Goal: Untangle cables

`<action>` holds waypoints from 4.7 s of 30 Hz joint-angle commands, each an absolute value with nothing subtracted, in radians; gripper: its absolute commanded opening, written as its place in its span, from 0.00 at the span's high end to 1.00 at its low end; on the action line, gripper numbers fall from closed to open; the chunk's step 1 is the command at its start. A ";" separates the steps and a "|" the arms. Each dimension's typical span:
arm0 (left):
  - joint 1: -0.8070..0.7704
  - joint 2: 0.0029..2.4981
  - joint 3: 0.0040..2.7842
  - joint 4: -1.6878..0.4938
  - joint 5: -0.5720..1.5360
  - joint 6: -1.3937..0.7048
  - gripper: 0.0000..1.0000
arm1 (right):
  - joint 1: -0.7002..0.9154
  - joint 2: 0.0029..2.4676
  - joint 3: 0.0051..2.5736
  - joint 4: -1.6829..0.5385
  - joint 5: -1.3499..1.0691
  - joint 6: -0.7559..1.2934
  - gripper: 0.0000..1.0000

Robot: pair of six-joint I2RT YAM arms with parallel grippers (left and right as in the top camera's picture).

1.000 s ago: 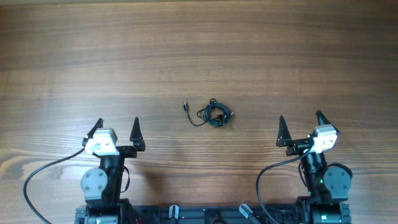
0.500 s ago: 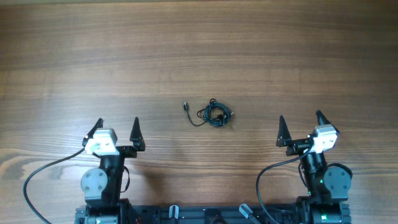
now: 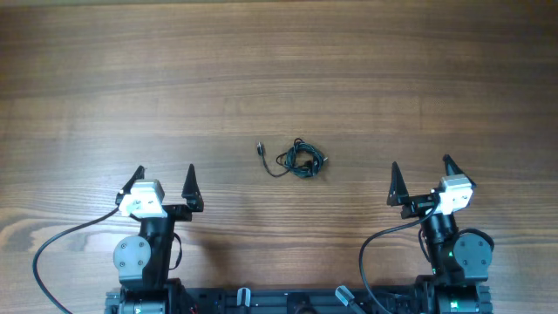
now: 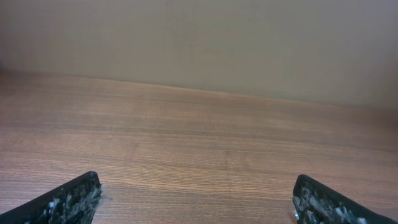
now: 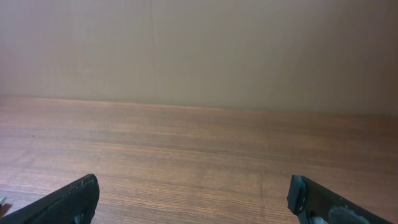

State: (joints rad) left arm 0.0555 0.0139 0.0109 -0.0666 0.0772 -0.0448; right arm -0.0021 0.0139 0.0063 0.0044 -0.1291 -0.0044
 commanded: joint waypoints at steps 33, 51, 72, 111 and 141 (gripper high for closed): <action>0.063 0.007 0.006 -0.066 0.086 -0.034 0.00 | 0.003 0.009 0.005 0.006 -0.112 0.001 0.00; 0.063 0.007 0.089 -0.064 0.128 -0.140 0.00 | 0.003 0.009 0.005 0.006 -0.112 0.000 0.00; 0.063 0.520 0.456 -0.176 0.364 -0.222 0.00 | 0.003 0.009 0.005 0.006 -0.112 0.001 0.00; -0.574 1.783 0.765 0.158 0.103 -0.029 0.58 | 0.003 0.009 0.005 0.006 -0.112 0.000 0.00; -0.552 1.592 0.767 -0.144 -0.074 -0.412 0.35 | 0.003 0.009 0.005 0.006 -0.112 0.001 0.00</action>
